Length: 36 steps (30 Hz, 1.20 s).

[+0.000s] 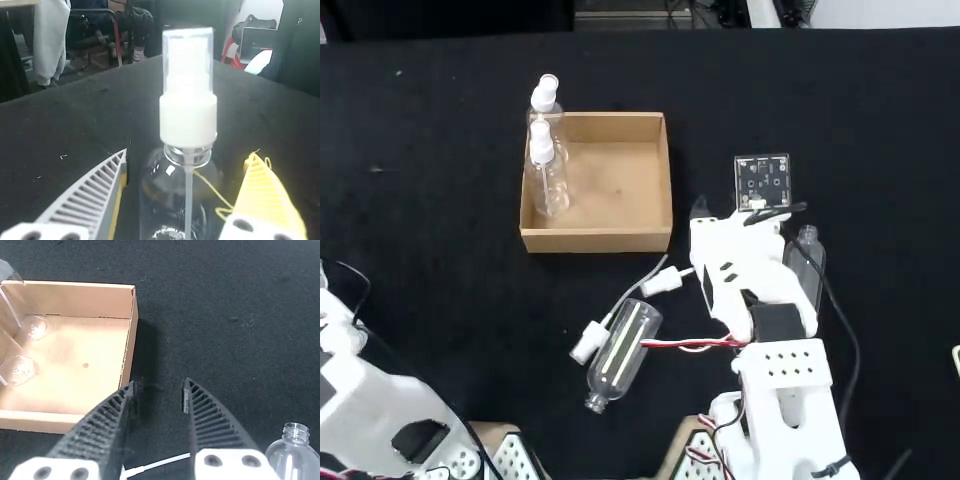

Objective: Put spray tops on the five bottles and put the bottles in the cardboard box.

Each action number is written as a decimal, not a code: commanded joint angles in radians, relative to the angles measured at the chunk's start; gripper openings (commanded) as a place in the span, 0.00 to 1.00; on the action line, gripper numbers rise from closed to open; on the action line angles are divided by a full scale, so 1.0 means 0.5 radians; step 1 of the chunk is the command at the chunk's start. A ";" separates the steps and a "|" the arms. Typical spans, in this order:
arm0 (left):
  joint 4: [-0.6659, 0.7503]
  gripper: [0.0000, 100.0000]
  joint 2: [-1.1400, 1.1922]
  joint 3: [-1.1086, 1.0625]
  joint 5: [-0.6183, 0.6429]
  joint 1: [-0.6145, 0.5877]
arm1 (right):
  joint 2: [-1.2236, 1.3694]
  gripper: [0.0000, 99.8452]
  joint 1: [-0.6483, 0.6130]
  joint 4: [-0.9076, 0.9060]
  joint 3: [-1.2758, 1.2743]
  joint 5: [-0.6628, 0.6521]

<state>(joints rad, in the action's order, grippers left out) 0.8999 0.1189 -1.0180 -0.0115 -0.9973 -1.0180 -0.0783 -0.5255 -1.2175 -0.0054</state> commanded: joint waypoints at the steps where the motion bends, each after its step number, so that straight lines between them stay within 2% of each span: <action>1: 0.015 0.34 0.000 0.133 -0.006 0.026 | -0.023 0.14 -0.028 0.043 0.014 0.003; 12: 0.012 0.34 0.018 0.112 -0.021 0.133 | -0.023 0.14 -0.028 0.043 0.014 0.003; 18: 0.012 0.24 0.018 0.121 -0.021 0.121 | -0.023 0.14 -0.028 0.043 0.014 0.003; 25: 0.012 0.07 0.003 0.106 -0.015 0.118 | -0.023 0.14 -0.025 0.043 0.014 0.003; 32: 0.012 0.03 -0.058 0.063 -0.006 0.133 | -0.023 0.14 -0.021 0.043 0.014 0.003; 36: 0.000 0.03 -0.368 -0.103 -0.003 0.146 | -0.023 0.14 -0.009 0.049 0.023 0.003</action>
<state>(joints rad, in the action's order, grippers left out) 0.8999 0.0852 -1.0380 -0.0100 -0.9436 -1.0180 -0.0783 -0.5255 -1.2175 -0.0054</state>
